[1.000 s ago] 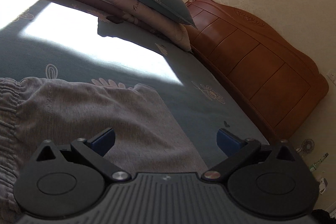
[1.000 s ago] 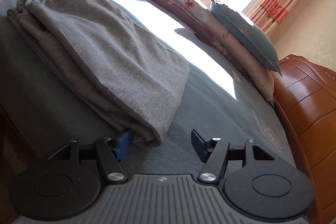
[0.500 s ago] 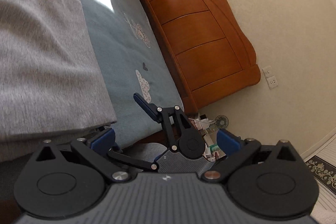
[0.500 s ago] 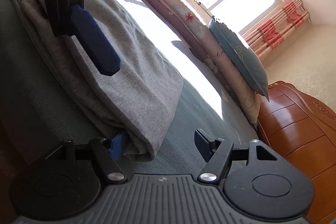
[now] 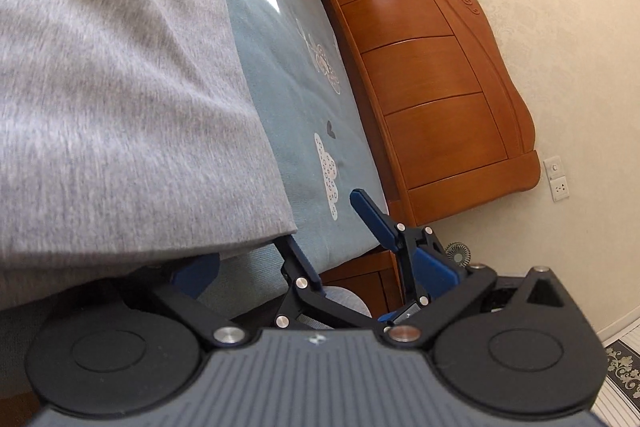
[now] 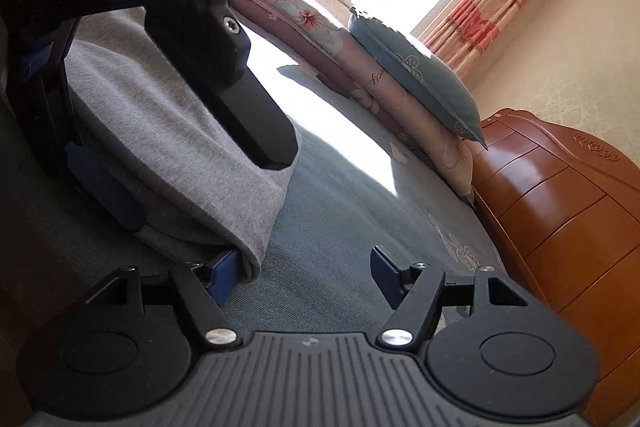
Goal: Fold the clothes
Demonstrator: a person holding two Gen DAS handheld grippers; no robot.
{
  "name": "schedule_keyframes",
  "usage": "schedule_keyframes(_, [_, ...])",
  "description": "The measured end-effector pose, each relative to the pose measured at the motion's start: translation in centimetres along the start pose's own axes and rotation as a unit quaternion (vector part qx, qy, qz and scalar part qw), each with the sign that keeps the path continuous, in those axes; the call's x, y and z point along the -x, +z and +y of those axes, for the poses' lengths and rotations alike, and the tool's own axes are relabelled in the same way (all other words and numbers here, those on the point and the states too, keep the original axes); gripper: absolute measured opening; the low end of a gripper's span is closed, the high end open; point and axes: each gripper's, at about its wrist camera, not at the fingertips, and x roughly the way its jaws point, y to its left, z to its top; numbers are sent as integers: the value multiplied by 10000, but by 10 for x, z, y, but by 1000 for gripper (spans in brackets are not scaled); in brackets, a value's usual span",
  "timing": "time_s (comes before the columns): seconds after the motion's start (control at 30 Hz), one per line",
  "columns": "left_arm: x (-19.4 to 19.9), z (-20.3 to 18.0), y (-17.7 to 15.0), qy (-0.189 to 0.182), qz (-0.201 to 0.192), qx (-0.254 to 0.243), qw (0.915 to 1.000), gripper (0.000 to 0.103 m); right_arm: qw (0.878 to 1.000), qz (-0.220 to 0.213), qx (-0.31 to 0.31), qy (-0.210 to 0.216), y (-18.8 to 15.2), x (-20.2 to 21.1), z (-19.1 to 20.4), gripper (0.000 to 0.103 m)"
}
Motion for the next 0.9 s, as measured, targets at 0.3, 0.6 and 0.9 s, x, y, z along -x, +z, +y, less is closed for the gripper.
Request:
schedule_keyframes(0.3, [13, -25, 1, -620, 48, -401, 9973, 102, 9989, -47, 459, -59, -7, 3, 13, 79])
schedule_keyframes(0.6, [52, -24, 23, 400, -768, -831, 9928, 102, 9860, -437, 1595, -194, -8, 2, 44, 79])
schedule_keyframes(0.9, [66, -18, 30, 2178, -1236, -1240, 9602, 102, 9973, -74, 724, -14, -12, -5, 12, 87])
